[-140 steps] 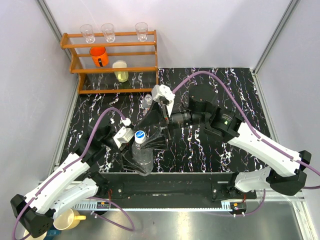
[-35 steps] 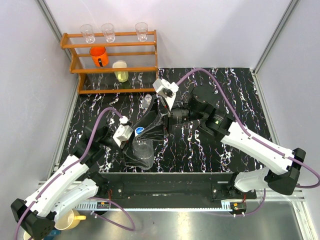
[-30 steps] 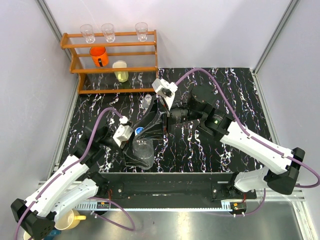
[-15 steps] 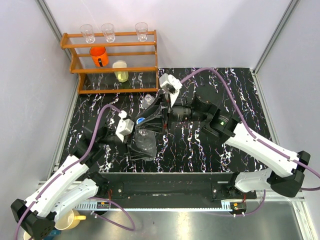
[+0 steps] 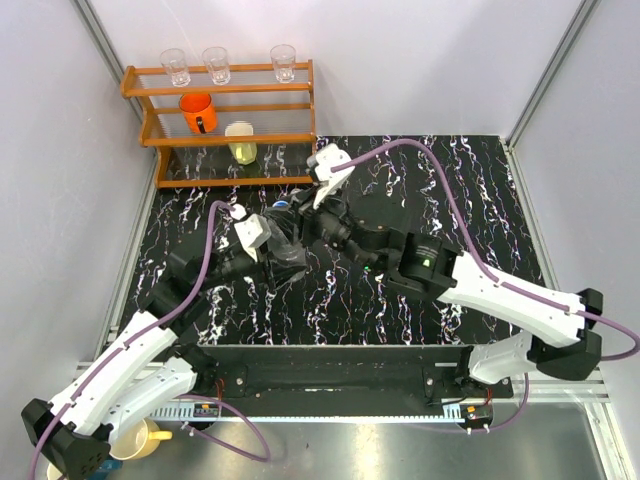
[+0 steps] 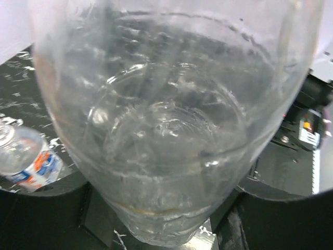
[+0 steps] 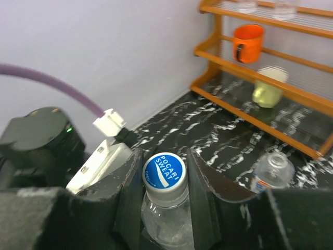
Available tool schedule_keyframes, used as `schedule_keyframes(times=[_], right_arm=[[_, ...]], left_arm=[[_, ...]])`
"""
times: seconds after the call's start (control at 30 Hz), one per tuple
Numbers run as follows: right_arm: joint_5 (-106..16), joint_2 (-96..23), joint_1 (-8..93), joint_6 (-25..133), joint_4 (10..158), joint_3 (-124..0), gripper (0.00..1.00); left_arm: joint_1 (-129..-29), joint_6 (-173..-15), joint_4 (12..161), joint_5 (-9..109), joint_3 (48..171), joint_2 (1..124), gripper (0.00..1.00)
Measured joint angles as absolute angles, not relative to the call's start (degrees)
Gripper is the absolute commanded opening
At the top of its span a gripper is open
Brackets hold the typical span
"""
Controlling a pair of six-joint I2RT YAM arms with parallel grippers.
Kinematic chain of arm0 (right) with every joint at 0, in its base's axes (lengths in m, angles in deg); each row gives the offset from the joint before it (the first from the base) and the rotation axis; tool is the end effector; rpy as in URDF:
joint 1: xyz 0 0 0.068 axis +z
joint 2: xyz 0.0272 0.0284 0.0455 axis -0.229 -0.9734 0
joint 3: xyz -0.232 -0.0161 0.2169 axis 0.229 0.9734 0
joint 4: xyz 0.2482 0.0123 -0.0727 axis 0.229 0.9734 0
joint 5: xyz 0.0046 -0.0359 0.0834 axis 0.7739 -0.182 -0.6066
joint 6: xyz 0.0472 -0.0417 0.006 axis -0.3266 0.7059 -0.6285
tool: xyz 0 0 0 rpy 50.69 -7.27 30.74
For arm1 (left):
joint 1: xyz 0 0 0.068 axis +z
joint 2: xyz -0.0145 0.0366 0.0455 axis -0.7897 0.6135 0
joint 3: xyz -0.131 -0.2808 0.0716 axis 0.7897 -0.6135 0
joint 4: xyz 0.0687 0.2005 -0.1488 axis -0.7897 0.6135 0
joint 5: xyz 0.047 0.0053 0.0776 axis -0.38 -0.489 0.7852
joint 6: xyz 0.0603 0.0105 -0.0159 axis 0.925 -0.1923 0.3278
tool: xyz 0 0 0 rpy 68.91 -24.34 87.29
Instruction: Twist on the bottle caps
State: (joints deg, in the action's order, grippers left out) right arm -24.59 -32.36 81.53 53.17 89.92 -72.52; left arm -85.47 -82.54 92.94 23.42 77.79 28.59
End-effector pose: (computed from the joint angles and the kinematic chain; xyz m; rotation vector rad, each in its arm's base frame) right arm 0.1209 0.2737 0.5202 -0.6329 1.4557 0.8738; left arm 0.1069 -0.1033 0.3646 0.9271 1.4701 -0.9400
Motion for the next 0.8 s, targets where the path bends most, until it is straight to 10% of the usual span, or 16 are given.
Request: schedule_keyframes(times=[0.13,0.2,0.37,0.8], right_arm=[[-10.8,-37.1,85.2,53.3,92.6,-77.7,0.08],[-6.2,-38.7,86.4,53.3,93.5,-79.5,0.39],[-3.7,-38.4,87.4,52.9,94.5,-79.8,0.78],[-27.6,-10.9,87.0,56.1,92.2,-67.3,0.85]], left_arm=[[-85.4,-82.0,93.7,29.5,77.8,28.3,0.25],[-85.3,-81.5,94.1,31.2,77.8,28.3,0.25],[-85.3,-81.0,94.6,31.6,77.8,28.0,0.26],[-84.4,-86.7,88.1,0.9,77.8,28.2,0.32]])
